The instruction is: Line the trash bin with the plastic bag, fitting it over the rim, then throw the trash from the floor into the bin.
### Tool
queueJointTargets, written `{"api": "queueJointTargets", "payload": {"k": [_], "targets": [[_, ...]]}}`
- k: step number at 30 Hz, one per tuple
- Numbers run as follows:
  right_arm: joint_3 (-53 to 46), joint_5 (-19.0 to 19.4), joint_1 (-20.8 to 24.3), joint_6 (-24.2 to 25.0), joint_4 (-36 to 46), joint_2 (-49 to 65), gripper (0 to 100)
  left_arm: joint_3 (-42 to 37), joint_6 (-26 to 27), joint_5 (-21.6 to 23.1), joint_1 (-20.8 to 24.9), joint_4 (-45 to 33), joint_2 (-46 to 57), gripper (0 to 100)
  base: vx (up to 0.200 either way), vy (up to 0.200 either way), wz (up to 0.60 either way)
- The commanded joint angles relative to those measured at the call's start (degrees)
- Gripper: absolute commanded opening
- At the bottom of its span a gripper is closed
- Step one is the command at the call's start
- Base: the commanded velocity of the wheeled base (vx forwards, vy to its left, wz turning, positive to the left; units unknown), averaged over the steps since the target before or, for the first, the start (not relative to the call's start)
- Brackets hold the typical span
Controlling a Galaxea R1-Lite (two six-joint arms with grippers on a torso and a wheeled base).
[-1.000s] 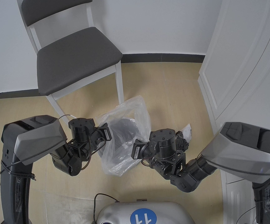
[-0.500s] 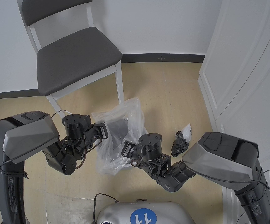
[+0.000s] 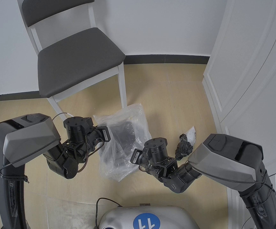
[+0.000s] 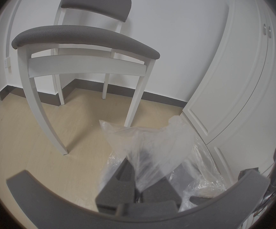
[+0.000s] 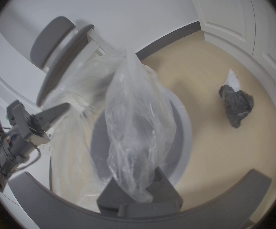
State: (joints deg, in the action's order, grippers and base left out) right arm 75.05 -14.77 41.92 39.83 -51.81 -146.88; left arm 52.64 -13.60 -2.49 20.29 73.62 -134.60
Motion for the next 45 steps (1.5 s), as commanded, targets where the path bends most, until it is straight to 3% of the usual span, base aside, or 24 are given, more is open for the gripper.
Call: {"api": "queueJointTargets", "payload": {"k": [1,19,26,45], "targets": [[-0.5,-0.8,-1.6,-2.2,5.9,4.4,0,0.2,0.0,0.0,-0.2,0.0,-0.3,0,0.0,0.0,0.0],[-7.8,-2.9,-4.7,-17.5,14.8,10.2,0,-0.2,1.0,0.9,-0.9,0.2,-0.5,0,0.0,0.0,0.0],[-9.0,-4.1,-6.2,-22.5,14.7,7.5,0,-0.1,0.9,2.0,1.2,6.9,-4.1,0,0.0,0.0,0.0],[-12.7,-4.0,-6.3,-24.6,14.1,11.1,0,4.0,0.3,1.4,4.4,8.3,-13.1,0,0.0,0.0,0.0]]}}
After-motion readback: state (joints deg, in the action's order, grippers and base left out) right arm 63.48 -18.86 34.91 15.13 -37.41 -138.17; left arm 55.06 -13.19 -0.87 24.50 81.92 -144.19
